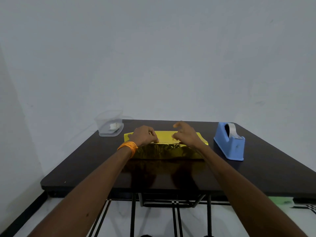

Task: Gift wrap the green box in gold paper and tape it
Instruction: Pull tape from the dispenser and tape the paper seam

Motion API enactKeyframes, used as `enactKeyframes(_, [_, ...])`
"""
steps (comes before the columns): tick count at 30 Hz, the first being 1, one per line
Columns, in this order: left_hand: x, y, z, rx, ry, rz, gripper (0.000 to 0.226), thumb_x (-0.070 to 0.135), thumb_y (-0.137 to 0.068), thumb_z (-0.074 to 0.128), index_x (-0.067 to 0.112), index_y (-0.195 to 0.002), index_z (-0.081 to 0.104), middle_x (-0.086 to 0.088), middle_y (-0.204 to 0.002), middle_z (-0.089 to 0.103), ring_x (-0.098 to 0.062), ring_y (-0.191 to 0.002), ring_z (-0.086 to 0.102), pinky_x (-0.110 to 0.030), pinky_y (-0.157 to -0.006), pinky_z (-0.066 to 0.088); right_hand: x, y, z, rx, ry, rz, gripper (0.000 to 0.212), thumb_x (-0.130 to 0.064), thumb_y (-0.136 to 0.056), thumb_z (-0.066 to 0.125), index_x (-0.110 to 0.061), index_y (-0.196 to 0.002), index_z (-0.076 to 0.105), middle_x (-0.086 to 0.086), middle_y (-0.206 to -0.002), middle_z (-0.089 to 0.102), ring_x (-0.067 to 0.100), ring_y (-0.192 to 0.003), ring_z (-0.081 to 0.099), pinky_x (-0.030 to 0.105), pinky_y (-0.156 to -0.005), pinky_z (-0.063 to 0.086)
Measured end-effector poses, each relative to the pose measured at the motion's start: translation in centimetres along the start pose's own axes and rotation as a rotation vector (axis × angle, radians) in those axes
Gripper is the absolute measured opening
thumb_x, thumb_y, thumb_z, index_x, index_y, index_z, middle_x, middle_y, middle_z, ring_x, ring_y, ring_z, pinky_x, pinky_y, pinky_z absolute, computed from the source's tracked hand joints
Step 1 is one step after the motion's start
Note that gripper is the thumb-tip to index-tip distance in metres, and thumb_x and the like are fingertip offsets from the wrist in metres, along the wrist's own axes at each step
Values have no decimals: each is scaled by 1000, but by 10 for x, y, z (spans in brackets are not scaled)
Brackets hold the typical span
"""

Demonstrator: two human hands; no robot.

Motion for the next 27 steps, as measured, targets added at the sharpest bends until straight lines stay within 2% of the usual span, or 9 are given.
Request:
enactKeyframes(3, [15, 6, -9, 68, -251, 43, 19, 49, -74, 73, 34, -86, 69, 8, -102, 64, -20, -104, 55, -52, -97, 39, 5, 14, -29, 112, -119, -20, 28, -18, -93, 65, -18, -119, 55, 5, -82, 69, 6, -69, 61, 19, -59, 44])
enactKeyframes(8, [64, 19, -16, 268, -482, 171, 21, 33, -73, 74, 28, -93, 70, 6, -97, 65, -21, -103, 53, -40, -86, 39, 25, 28, -103, 398, -9, 8, 8, -19, -90, 66, -13, -94, 71, 2, -86, 69, 12, -74, 61, 24, -63, 43])
enactKeyframes(11, [104, 18, -3, 282, -277, 262, 10, 27, -76, 69, 25, -86, 71, 7, -90, 69, -18, -92, 60, -37, -82, 45, 47, 39, -148, 511, 111, 83, 17, -17, -89, 65, -6, -78, 72, -1, -75, 68, 15, -73, 63, 26, -66, 43])
enactKeyframes(13, [134, 17, 18, 210, -62, 318, 6, 22, -79, 68, 20, -82, 73, 4, -84, 72, -16, -83, 64, -35, -77, 54, 74, 48, -174, 566, 148, 192, 24, -15, -88, 63, 2, -70, 65, 9, -65, 65, 19, -58, 57, 24, -58, 39])
enactKeyframes(15, [163, 16, 43, 131, 59, 359, 7, 17, -82, 69, 14, -82, 75, 0, -83, 73, -12, -79, 65, -28, -69, 53, 98, 61, -195, 624, 149, 285, 25, -14, -84, 63, 3, -66, 59, 19, -63, 59, 27, -53, 50, 26, -57, 37])
enactKeyframes(17, [189, 13, 70, 68, 87, 394, 7, 17, -82, 71, 13, -83, 76, 0, -85, 74, -10, -78, 64, -22, -66, 47, 119, 73, -205, 631, 109, 344, 31, -14, -84, 65, -8, -58, 48, 11, -56, 47, 23, -53, 41, 28, -55, 34])
enactKeyframes(19, [209, 7, 99, 12, 86, 402, 11, 21, -80, 74, 12, -87, 76, -2, -87, 74, -15, -81, 66, -28, -71, 51, 139, 78, -204, 577, -14, 400, 37, -17, -86, 67, -14, -58, 42, 7, -57, 40, 19, -58, 36, 29, -54, 30])
enactKeyframes(22, [227, -3, 137, -71, 77, 382, 28, 30, -77, 77, 8, -95, 73, -7, -93, 72, -23, -86, 67, -39, -79, 55, 156, 77, -193, 443, -191, 495, 26, -27, -89, 66, -9, -76, 53, 11, -71, 45, 20, -63, 38, 29, -55, 30])
enactKeyframes(27, [244, -18, 166, -101, 57, 363, 43, 42, -76, 80, 6, -97, 70, -12, -92, 70, -27, -86, 65, -38, -71, 48, 165, 63, -180, 315, -330, 573, 18, -22, -93, 64, -9, -81, 63, 10, -79, 50, 14, -57, 35, 25, -49, 27])
Point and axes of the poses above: each hand's wrist, its own y-axis away from the middle knuckle, its own z-axis out of the palm, x = y × z, the point moved 8 cm from there along -y, towards the middle knuckle
